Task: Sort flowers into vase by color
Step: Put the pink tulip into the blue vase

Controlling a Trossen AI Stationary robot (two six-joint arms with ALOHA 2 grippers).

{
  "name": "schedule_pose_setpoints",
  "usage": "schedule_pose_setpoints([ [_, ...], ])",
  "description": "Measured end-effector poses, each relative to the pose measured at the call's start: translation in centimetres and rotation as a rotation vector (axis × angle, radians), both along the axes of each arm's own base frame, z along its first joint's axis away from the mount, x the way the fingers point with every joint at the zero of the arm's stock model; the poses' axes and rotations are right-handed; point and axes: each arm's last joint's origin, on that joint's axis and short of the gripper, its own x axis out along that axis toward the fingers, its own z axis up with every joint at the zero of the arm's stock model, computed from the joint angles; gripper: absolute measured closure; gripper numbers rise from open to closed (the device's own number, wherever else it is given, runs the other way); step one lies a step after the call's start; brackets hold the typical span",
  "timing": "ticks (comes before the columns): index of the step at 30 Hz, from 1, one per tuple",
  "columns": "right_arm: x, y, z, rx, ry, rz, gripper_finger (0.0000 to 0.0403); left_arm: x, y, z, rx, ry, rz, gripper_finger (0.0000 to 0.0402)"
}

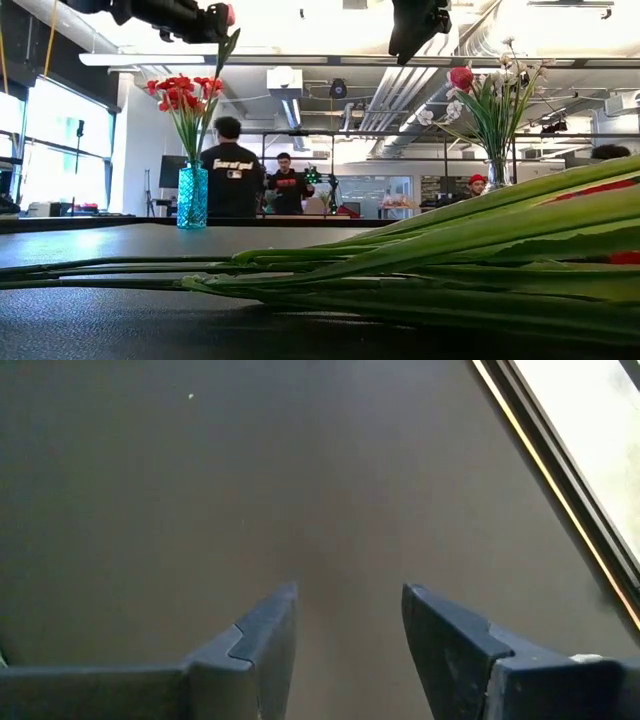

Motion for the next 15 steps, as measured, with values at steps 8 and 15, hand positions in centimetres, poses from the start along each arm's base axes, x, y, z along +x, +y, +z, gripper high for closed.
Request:
schedule_pose_setpoints([
  [8, 0.0, 0.0, 0.0, 0.0, 0.0, -0.001, 0.0234, -0.2, 0.3, -0.4, -0.032, -0.035, 0.007, 0.0401],
  [15, 0.0, -0.1, 0.0, -0.001, 0.0, -0.001, 0.0234, -0.2, 1.4, -2.0, -0.154, 0.0, 0.066, 0.0401],
])
